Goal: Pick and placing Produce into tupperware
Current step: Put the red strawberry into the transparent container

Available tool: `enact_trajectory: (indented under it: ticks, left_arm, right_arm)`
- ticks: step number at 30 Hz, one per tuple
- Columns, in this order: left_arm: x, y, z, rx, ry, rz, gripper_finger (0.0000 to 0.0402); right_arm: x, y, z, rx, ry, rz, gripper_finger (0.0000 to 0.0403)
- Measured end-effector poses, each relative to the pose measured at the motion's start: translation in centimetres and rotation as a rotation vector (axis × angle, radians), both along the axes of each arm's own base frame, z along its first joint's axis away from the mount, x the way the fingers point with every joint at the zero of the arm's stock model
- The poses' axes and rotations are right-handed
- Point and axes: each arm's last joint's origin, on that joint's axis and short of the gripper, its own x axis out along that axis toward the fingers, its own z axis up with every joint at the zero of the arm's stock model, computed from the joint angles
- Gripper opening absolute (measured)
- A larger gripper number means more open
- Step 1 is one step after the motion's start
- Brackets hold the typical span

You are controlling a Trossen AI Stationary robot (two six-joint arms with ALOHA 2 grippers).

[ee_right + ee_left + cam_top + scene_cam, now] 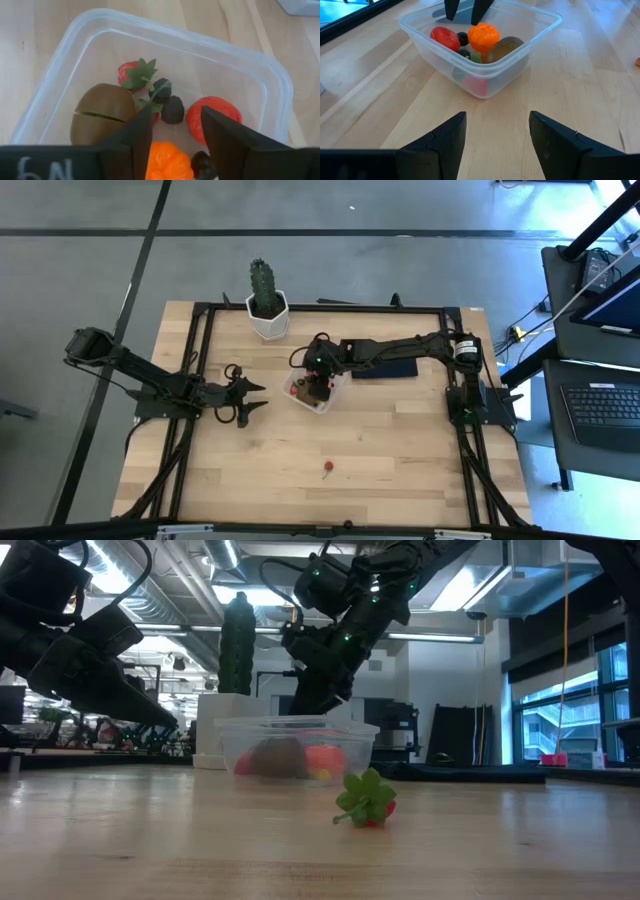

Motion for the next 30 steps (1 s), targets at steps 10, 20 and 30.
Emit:
enact_trajectory:
  ticks: [10, 20, 30]
  left_arm:
    - [0.0, 0.0, 0.0, 0.0, 0.0, 0.0, 0.0208]
    - [0.0, 0.0, 0.0, 0.0, 0.0, 0.0, 0.0208]
    - [0.0, 0.0, 0.0, -0.001, 0.0, 0.001, 0.0208]
  right_arm:
    - [0.0, 0.2, 0.0, 0.028, -0.005, 0.045, 0.0295]
    - [-0.1, 1.9, 3.7, 0.019, -0.059, 0.088, 0.0325]
    - [-4.8, 9.3, 6.5, -0.001, -0.038, 0.268, 0.0326]
